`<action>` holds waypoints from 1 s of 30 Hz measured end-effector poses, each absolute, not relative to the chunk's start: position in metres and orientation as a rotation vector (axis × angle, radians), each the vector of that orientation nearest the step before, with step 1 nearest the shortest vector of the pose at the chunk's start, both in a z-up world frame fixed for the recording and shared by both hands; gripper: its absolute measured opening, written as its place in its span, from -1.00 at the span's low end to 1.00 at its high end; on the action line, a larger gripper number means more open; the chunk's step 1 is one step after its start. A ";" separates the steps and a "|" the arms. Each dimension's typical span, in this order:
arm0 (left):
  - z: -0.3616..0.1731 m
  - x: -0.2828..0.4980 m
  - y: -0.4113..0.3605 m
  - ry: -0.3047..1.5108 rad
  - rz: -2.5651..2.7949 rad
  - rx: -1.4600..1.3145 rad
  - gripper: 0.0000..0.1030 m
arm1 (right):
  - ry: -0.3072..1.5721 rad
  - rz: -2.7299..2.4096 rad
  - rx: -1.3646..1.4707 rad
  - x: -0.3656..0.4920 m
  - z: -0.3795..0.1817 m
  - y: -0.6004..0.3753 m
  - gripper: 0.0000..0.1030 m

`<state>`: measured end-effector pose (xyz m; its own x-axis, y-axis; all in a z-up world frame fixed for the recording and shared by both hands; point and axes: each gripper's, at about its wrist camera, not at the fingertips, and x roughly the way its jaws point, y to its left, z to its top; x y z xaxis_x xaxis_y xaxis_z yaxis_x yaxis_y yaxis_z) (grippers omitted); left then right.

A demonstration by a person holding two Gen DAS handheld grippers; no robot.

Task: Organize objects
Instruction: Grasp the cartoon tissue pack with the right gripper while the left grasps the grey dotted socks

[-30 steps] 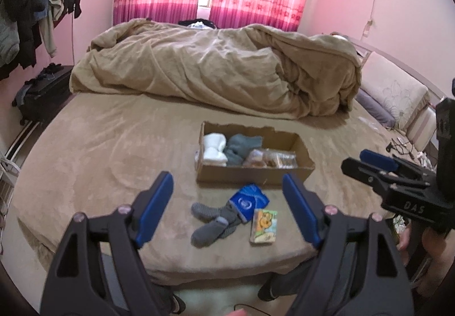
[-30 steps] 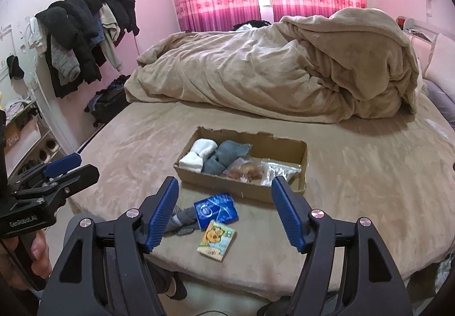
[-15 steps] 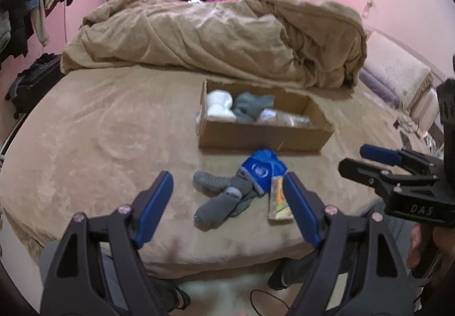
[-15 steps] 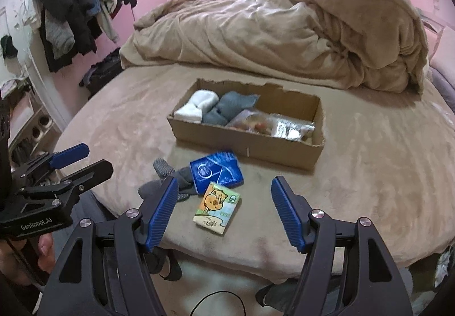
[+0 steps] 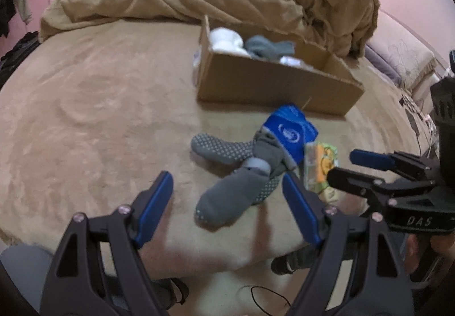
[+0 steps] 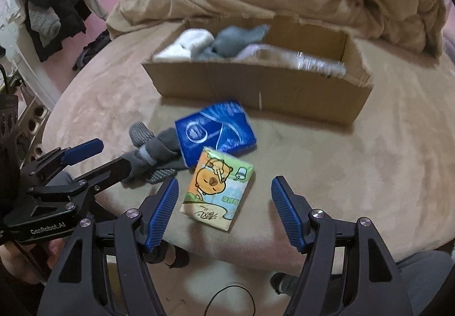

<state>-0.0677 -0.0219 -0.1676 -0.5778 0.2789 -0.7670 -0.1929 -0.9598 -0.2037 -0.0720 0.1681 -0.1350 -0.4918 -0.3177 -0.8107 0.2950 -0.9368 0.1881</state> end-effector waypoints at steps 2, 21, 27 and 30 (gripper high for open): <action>-0.172 -0.071 -0.017 -0.100 2.566 -1.269 0.56 | -0.040 -2.427 1.354 -0.076 -0.144 0.165 0.38; -0.182 -0.076 0.003 0.043 2.570 -1.275 -0.47 | -0.036 -2.405 1.383 -0.081 -0.162 0.184 -0.01; -0.151 -0.058 -0.004 -0.023 2.626 -1.221 -0.50 | -0.068 -2.443 1.335 -0.074 -0.145 0.197 -0.01; -0.134 -0.047 -0.015 -0.089 2.646 -1.206 -0.50 | -0.065 -2.469 1.290 -0.069 -0.128 0.203 -0.01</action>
